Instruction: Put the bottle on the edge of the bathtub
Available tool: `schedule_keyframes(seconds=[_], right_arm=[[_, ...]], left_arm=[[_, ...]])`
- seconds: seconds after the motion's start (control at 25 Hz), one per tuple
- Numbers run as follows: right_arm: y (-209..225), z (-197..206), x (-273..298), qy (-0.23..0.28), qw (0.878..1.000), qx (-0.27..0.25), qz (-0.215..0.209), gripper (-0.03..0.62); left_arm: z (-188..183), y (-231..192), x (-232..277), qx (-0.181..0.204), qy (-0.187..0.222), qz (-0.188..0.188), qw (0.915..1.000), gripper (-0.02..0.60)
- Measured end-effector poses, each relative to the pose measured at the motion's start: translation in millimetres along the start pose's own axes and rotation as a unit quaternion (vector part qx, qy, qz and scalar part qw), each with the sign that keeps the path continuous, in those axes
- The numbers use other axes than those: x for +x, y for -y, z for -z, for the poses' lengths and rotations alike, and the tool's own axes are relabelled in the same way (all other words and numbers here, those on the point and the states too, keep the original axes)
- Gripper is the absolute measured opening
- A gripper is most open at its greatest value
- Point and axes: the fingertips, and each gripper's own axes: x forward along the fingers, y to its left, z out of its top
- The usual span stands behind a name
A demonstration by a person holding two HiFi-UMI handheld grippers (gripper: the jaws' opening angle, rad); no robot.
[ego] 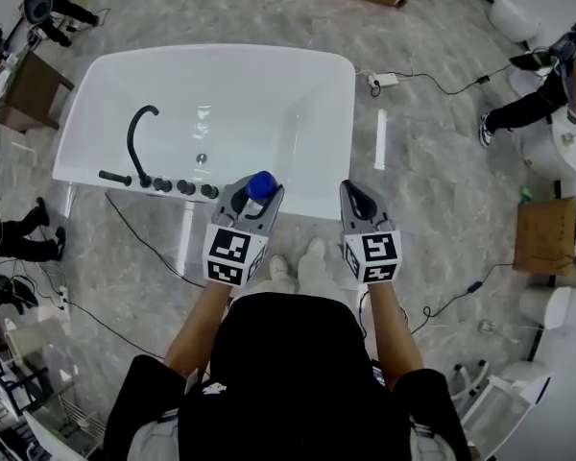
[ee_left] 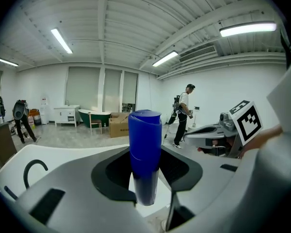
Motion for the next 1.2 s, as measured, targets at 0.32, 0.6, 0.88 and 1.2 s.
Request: schedule_keyframes(seconds=[0.32, 0.6, 0.88, 1.2], right_arm=[[19, 27, 30, -0.044, 0.999, 0.001, -0.031, 0.021], [35, 74, 59, -0.087, 0.995, 0.011, -0.05, 0.021], [40, 122, 77, -0.124, 0.99, 0.021, -0.068, 0.021], [33, 179, 92, -0.161, 0.983, 0.037, -0.079, 0.021]], left_arm=[[30, -1, 45, -0.042, -0.035, 0.002, 0.9985, 0.169], [85, -9, 86, -0.055, -0.085, -0.005, 0.9949, 0.167], [134, -7, 114, -0.058, -0.121, 0.001, 0.991, 0.167], [204, -10, 138, -0.071, -0.162, -0.004, 0.9842, 0.166]])
